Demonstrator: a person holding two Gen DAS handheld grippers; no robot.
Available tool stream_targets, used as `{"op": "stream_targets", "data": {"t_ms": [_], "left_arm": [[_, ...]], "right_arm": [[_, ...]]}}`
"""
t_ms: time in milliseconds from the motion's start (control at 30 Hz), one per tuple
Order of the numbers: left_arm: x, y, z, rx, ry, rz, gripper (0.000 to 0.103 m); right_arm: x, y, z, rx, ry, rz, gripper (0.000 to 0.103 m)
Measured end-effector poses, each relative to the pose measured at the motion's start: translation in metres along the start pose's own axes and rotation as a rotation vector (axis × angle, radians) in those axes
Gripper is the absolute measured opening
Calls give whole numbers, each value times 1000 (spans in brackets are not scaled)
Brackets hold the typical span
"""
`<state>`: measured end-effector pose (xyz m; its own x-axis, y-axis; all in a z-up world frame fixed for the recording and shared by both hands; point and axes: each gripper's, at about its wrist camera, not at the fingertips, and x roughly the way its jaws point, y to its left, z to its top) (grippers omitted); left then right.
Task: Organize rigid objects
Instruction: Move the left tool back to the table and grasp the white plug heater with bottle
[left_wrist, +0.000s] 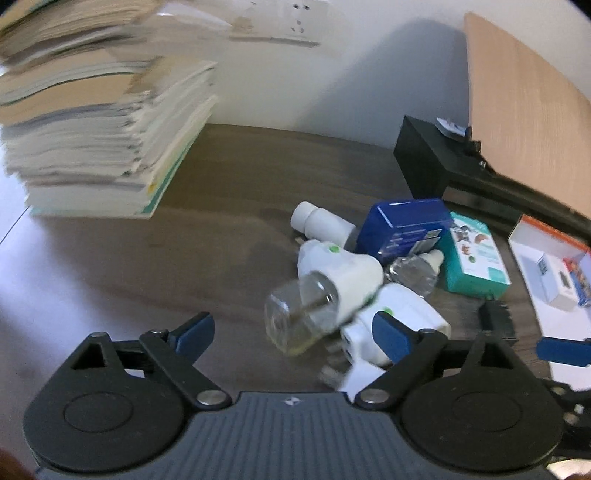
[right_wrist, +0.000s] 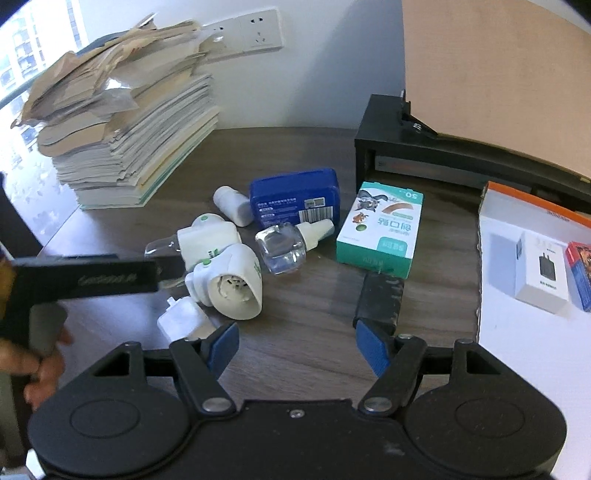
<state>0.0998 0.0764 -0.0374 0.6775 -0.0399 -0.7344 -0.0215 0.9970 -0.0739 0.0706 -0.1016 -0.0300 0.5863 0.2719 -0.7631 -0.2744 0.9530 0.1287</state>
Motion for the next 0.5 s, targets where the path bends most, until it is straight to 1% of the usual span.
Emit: {"op": "stream_targets", "data": {"t_ms": [133,300,400,433,500], "left_arm": [[26,2,12,76,11,-32,97],[48,4,20,130,41,-102,94],[60,6,19,128,57,-125,86],[62,6,19,127,47,-126,85],[64,5,21,131,32,-125,77]], "right_arm": [[3,-1,-2,38,7,-38,84],[8,0,-6,73,18,-62,84],[13,4,-7,77,27,-61,84],[15,6,-7,76,30,-59,84],[20,12,-7,72,36,-52,84]]}}
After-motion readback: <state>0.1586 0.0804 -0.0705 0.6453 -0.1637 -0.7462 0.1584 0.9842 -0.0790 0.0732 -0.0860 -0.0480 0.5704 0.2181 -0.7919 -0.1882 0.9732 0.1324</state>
